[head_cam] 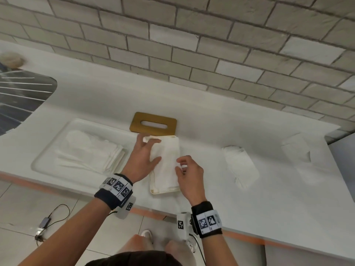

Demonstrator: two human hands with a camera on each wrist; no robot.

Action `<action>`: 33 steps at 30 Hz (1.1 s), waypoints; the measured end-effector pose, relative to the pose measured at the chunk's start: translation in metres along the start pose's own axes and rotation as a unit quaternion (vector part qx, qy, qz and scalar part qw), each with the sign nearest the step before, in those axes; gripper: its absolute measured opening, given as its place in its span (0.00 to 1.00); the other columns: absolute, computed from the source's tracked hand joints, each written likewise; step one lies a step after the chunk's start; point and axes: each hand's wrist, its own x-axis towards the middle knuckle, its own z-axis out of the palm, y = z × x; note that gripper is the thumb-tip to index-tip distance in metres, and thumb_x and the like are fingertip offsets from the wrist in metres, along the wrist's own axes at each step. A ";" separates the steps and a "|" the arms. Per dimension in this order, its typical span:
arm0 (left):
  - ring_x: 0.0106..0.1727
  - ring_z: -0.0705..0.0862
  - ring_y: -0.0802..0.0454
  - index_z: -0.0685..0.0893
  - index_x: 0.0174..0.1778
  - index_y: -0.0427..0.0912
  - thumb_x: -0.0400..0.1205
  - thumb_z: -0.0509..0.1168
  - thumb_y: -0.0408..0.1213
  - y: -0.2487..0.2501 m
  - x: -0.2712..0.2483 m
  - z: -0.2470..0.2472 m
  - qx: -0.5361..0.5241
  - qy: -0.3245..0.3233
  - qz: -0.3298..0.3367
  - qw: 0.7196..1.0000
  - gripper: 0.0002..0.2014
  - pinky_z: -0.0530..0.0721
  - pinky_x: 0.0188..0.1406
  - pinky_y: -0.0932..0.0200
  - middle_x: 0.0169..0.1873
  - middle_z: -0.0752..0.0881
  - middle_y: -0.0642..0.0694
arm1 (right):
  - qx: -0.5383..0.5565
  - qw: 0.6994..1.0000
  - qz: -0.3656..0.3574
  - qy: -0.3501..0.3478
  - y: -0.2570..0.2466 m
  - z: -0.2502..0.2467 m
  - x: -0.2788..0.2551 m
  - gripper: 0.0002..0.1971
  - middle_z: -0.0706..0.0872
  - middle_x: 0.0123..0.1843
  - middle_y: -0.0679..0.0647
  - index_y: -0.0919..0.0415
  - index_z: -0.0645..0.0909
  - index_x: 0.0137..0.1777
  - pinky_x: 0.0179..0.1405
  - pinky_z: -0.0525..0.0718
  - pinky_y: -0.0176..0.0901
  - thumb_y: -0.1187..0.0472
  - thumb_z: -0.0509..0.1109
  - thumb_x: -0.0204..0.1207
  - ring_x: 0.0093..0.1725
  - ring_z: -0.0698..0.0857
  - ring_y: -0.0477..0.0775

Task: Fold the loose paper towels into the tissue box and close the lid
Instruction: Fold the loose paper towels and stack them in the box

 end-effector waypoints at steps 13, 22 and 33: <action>0.93 0.56 0.45 0.59 0.92 0.54 0.84 0.65 0.69 0.018 -0.002 0.024 0.272 -0.231 0.038 0.933 0.44 0.57 0.91 0.46 0.93 0.56 0.50 | -0.018 0.999 -0.046 -0.014 0.040 -0.070 0.020 0.13 0.90 0.59 0.47 0.49 0.84 0.61 0.55 0.90 0.41 0.68 0.70 0.85 0.51 0.91 0.46; 0.66 0.82 0.53 0.81 0.73 0.52 0.89 0.70 0.49 0.125 -0.019 0.059 0.082 -0.006 0.086 0.993 0.17 0.88 0.58 0.51 0.68 0.83 0.55 | -0.162 0.967 0.193 0.042 0.202 -0.217 0.089 0.35 0.81 0.74 0.62 0.53 0.73 0.77 0.70 0.84 0.63 0.41 0.82 0.77 0.71 0.83 0.71; 0.60 0.87 0.56 0.83 0.68 0.54 0.89 0.68 0.51 0.167 0.002 0.186 0.022 -0.098 0.040 0.994 0.13 0.88 0.60 0.47 0.61 0.88 0.57 | -0.080 0.991 -0.008 0.110 0.234 -0.196 0.052 0.05 0.89 0.50 0.45 0.46 0.85 0.50 0.50 0.84 0.47 0.56 0.77 0.86 0.51 0.89 0.52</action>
